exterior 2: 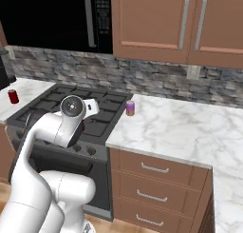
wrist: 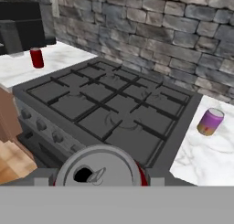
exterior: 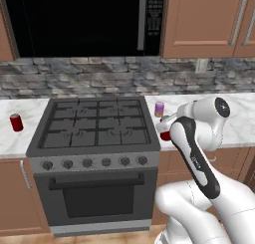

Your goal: Four empty soda cans are scattered around the kitchen. Gather all the cans and cluster them next to the stove for recycling.

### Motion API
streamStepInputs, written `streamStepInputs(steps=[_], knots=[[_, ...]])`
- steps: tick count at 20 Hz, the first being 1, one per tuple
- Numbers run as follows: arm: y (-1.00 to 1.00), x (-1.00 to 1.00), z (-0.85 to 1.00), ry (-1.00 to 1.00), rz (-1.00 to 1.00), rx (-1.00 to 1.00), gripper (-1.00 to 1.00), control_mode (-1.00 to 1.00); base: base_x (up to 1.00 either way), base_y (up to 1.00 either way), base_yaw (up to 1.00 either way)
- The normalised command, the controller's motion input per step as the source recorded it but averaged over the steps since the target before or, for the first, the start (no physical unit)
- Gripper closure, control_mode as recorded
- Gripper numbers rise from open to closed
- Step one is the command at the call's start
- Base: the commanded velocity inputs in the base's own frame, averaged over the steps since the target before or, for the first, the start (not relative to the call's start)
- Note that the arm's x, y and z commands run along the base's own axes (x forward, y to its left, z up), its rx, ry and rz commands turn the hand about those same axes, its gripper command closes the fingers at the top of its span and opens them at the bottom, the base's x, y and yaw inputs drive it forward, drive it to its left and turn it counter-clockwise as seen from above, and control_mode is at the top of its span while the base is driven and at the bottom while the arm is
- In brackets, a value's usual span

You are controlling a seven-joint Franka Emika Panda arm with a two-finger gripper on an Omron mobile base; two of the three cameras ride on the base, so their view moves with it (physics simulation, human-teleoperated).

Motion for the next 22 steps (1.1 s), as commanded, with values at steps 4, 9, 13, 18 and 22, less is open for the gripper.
streamStepInputs(steps=[4,9,13,18,22], knots=[[0.0,0.0,0.0,0.0,0.0,0.0,1.0,1.0,0.01,-0.01,0.0],[0.0,0.0,0.0,0.0,0.0,0.0,1.0,1.0,0.01,0.0,0.02],[-0.05,0.0,0.0,0.0,0.03,0.0,1.0,-1.0,0.0,0.0,0.01],[-0.33,0.0,0.0,-0.02,0.07,0.0,1.0,-1.0,0.0,0.0,0.0],[-0.43,0.0,0.0,-0.07,0.06,-0.04,1.0,-1.0,0.0,0.0,0.0]])
